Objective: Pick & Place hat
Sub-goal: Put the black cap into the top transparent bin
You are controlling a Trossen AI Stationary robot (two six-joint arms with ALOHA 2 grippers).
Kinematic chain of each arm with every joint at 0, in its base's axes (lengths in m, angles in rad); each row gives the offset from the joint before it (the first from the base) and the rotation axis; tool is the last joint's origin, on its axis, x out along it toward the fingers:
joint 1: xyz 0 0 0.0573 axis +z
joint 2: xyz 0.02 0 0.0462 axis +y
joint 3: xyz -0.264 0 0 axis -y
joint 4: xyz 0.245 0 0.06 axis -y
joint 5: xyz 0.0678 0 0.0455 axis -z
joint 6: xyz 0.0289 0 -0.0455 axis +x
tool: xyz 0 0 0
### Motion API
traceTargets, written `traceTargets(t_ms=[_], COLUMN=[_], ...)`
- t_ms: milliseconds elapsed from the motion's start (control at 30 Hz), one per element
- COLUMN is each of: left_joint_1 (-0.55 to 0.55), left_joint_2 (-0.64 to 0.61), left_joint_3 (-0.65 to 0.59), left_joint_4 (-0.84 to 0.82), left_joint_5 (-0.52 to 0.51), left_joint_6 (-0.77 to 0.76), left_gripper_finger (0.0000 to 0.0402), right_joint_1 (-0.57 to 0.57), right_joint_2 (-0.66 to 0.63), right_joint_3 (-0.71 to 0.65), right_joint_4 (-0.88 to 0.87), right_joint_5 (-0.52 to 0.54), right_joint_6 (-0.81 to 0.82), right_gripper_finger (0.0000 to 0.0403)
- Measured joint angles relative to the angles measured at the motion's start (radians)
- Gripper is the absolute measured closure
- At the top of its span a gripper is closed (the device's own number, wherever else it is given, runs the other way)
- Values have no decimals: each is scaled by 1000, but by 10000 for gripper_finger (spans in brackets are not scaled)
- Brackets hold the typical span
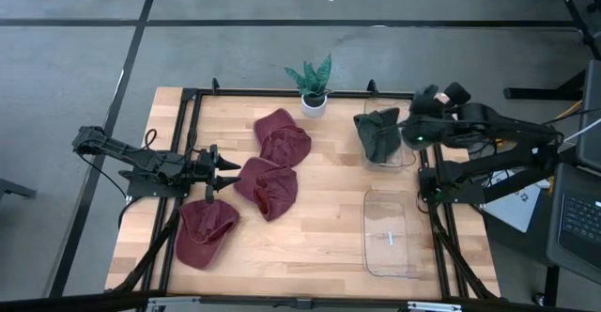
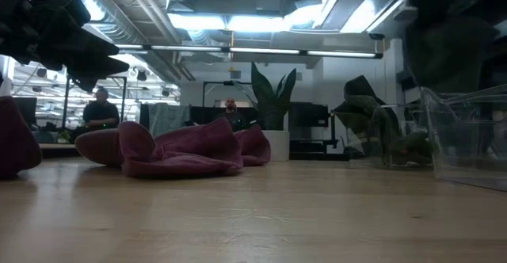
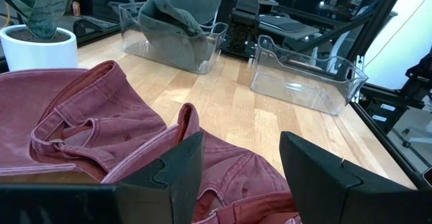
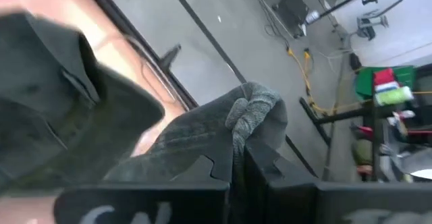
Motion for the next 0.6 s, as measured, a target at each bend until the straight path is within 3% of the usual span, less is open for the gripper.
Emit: traceTargets(t_ms=[167,600], left_joint_1=[0,0], left_joint_2=[0,0], left_joint_3=[0,0], left_joint_4=[0,0], left_joint_5=[0,0], left_joint_6=[0,0], left_gripper_finger=[210,210], right_joint_1=[-14,-13], right_joint_2=[-1,130], right_joint_3=[-98,-324], right_joint_4=[98,620], right_joint_5=[0,-207], right_joint_6=[-26,-163], right_gripper_finger=[393,393])
